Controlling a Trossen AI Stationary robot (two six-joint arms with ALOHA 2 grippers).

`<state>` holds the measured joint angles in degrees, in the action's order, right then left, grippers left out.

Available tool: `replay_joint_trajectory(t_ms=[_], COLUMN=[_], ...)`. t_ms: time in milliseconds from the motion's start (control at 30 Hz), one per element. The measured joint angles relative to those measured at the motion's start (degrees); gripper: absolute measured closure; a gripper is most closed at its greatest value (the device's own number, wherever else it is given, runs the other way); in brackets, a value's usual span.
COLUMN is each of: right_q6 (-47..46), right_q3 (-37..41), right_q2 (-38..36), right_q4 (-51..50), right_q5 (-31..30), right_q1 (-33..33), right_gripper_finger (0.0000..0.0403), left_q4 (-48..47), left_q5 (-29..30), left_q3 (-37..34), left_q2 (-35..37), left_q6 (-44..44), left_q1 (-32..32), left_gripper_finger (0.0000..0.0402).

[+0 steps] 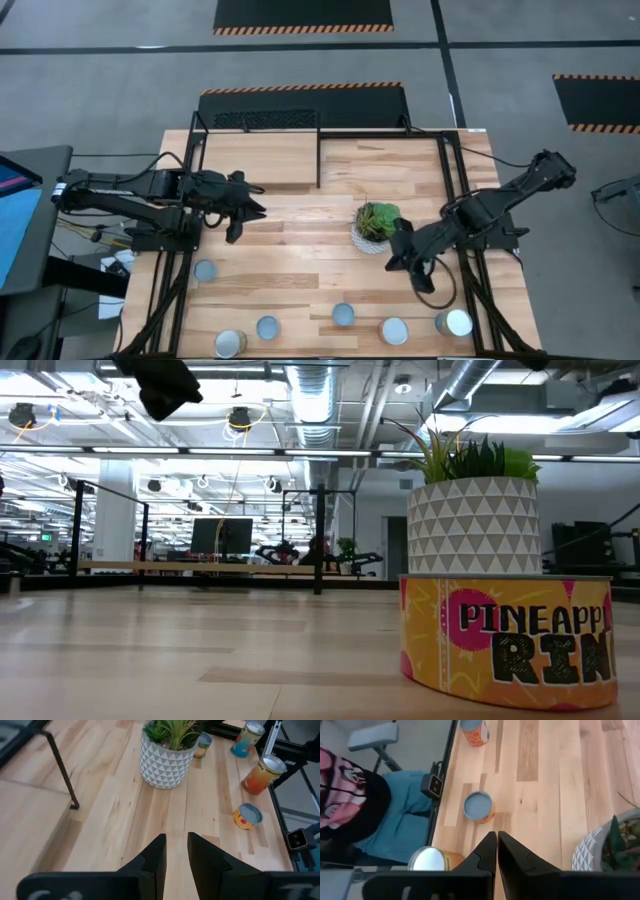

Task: Pick and place cans onto a shelf
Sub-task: Put the blue canned good on the shelf

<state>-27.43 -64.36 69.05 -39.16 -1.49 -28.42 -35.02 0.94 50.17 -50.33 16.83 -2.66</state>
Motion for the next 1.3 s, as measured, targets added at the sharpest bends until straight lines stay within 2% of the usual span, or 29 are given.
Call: replay_joint_trajectory(t_ms=[133, 300, 367, 633, 767, 833, 1000, 1167, 1300], right_q6=[0.0, 0.0, 0.0, -0.2, -0.2, -0.2, -0.2, -0.1, 0.0], right_q3=[-2.2, -2.5, -2.5, -2.5, -2.5, -2.5, -2.5, -2.5, -2.5], right_q2=[3.8, 7.3, 8.7, 13.9, 15.8, 16.6, 16.6, 16.4, 16.4], right_q4=[-1.3, -2.2, -2.8, -2.9, -2.9, -2.9, -3.1, -3.3, -3.9], right_q5=[0.1, 0.1, 0.2, 0.6, 3.7, 4.9, 4.7, 4.6, 4.6], right_q1=[-0.1, -0.1, -0.1, -0.1, -0.1, -0.1, -0.2, -0.3, -0.4], right_gripper_finger=[0.036, 0.036, 0.036, 0.036, 0.036, 0.036, 0.036, 0.036, 0.036], left_q4=[-5.1, -13.2, -16.7, -27.9, -28.0, -28.0, -28.1, -27.0, -27.3], left_q5=[-2.2, -13.7, -15.7, -14.9, -6.0, -3.9, -4.7, -4.3, -9.1], left_q3=[0.0, 0.0, 0.0, 0.0, 0.0, 0.0, -0.1, -4.5, -8.4], left_q2=[0.0, 0.0, -0.1, -0.1, -0.1, -0.1, -0.5, -0.5, -0.5], left_q6=[5.3, 14.3, 17.8, 25.3, 27.5, 29.9, 35.4, 44.0, 51.5], left_q1=[0.0, 0.0, -0.6, -4.8, -7.4, -8.7, -13.0, -19.0, -22.5], left_gripper_finger=[0.0333, 0.0333, 0.0333, 0.0333, 0.0333, 0.0333, 0.0331, 0.0318, 0.0295])
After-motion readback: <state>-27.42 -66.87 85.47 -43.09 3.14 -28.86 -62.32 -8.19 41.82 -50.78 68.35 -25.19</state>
